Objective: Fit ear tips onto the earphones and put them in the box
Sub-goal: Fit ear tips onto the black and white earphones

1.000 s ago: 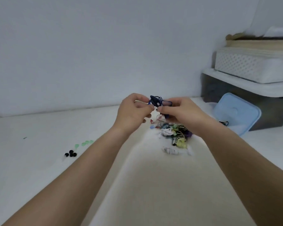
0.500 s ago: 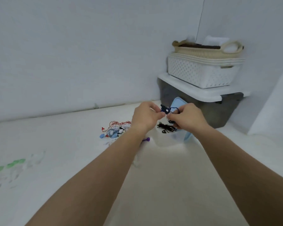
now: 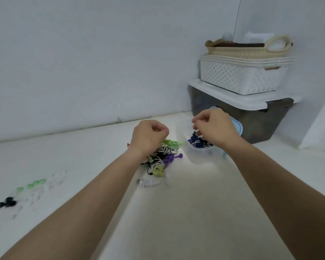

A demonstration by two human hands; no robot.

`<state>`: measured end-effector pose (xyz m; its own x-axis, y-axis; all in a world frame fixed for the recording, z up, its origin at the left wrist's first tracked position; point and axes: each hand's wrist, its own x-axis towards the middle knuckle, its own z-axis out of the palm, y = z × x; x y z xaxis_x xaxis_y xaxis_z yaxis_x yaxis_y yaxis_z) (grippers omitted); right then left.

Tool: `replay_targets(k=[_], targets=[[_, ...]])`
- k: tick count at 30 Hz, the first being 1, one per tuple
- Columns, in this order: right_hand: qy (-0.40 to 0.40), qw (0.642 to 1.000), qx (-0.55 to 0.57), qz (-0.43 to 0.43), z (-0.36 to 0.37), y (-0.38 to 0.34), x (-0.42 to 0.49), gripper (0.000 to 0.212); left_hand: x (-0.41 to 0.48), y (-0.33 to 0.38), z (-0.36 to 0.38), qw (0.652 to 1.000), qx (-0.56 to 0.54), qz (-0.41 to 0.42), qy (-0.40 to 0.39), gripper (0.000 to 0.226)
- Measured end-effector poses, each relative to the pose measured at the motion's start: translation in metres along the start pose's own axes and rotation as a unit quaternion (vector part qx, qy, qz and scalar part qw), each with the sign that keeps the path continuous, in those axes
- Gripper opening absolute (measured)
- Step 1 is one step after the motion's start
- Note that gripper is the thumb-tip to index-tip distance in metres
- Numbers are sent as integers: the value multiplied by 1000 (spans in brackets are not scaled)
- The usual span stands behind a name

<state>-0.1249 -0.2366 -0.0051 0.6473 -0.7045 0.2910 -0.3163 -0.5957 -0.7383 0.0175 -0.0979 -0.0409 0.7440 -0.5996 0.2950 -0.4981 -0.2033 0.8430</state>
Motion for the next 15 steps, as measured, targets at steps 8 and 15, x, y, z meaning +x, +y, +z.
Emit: replay_targets(k=[8, 15], targets=[[-122, 988, -51, -77, 57, -21, -6, 30, -23, -42, -43, 999, 30, -14, 21, 11], [-163, 940, -264, -142, 87, -15, -6, 40, -32, -60, -34, 999, 38, 5, -24, 12]])
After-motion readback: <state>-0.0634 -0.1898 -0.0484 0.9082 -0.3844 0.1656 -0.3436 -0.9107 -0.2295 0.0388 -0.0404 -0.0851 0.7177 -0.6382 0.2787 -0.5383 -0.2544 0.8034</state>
